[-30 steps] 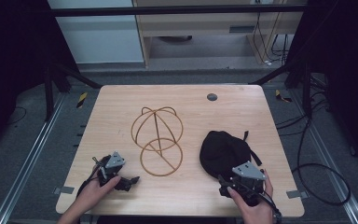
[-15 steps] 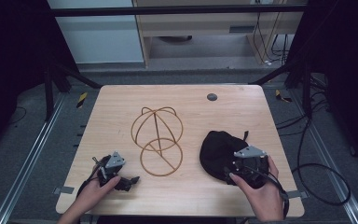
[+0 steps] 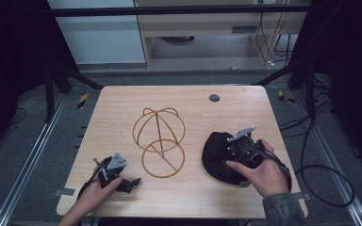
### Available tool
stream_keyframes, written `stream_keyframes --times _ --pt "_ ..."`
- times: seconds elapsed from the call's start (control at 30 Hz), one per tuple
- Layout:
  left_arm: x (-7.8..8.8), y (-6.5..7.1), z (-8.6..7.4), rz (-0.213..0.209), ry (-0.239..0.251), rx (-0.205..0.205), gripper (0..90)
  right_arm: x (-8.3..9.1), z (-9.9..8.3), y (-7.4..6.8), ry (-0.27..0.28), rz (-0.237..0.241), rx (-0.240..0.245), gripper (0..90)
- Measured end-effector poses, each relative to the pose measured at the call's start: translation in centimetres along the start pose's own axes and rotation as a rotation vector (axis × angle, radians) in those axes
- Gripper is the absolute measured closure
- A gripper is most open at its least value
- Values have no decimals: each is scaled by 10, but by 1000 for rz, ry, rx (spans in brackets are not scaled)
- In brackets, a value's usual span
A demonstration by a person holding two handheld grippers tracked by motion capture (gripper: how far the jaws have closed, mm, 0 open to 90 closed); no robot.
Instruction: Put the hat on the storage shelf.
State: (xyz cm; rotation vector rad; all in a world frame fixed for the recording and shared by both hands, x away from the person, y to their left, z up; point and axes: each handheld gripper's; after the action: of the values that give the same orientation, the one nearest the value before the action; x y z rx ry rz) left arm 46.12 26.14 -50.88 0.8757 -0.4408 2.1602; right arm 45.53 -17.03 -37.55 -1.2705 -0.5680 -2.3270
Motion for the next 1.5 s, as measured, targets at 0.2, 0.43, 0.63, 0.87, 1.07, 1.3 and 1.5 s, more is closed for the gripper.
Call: stream_keyframes --times 0.2,0.43,0.63,0.87,1.07,1.3,1.5 --pt "0 0 0 0 1 2 0 -3 14 10 -27 9 5 153" --pt "0 0 0 0 1 2 0 -16 22 16 -58 30 19 204" --pt "0 0 0 0 1 2 0 -29 27 17 -85 56 25 217" --pt "0 0 0 1 1 3 0 -38 27 24 -102 78 21 222" --pt "0 0 0 1 2 3 0 -44 28 28 -110 92 12 257" --pt "0 0 0 1 1 3 0 -50 33 27 -118 87 26 372" --pt "0 0 0 1 1 3 0 -52 36 29 -110 92 49 534"
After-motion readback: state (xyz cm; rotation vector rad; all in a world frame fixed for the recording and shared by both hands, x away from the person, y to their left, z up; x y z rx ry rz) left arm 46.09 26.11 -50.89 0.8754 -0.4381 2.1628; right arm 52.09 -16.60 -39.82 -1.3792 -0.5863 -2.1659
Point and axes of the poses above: each handheld gripper's, and its own axes: x roughly backward along the jaws, z roughly out of its top, y roughly to its right, and after that the axes turned 1 degree about -x, right-handed
